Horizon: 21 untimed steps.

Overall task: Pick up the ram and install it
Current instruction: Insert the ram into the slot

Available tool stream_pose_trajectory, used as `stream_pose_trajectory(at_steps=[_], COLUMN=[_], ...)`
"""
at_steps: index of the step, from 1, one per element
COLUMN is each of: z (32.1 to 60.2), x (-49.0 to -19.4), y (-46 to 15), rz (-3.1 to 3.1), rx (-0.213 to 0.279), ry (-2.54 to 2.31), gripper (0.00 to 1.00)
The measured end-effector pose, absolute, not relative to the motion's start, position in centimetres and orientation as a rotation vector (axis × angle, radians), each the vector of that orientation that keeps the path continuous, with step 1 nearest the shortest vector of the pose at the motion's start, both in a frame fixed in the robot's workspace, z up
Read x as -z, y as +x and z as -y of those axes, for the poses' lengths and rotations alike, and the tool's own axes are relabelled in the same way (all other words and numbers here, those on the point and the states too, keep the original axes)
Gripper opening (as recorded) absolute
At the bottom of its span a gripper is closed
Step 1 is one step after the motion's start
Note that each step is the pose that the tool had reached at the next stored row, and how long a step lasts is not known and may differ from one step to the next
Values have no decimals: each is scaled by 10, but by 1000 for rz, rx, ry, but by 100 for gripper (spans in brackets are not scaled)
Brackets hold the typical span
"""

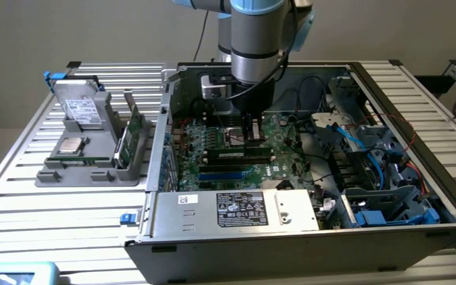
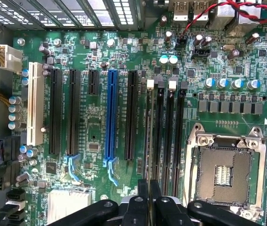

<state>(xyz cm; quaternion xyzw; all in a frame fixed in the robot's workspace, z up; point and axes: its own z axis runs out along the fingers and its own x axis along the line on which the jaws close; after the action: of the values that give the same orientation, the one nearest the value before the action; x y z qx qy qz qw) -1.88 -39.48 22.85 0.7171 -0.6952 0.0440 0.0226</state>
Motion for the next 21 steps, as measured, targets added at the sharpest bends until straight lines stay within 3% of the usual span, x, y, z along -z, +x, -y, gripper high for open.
stream_pose_trajectory(at_steps=[21], z=[395], x=[-226], y=[-20], rz=[2156], rx=[-142], ry=[2223], gripper=[13])
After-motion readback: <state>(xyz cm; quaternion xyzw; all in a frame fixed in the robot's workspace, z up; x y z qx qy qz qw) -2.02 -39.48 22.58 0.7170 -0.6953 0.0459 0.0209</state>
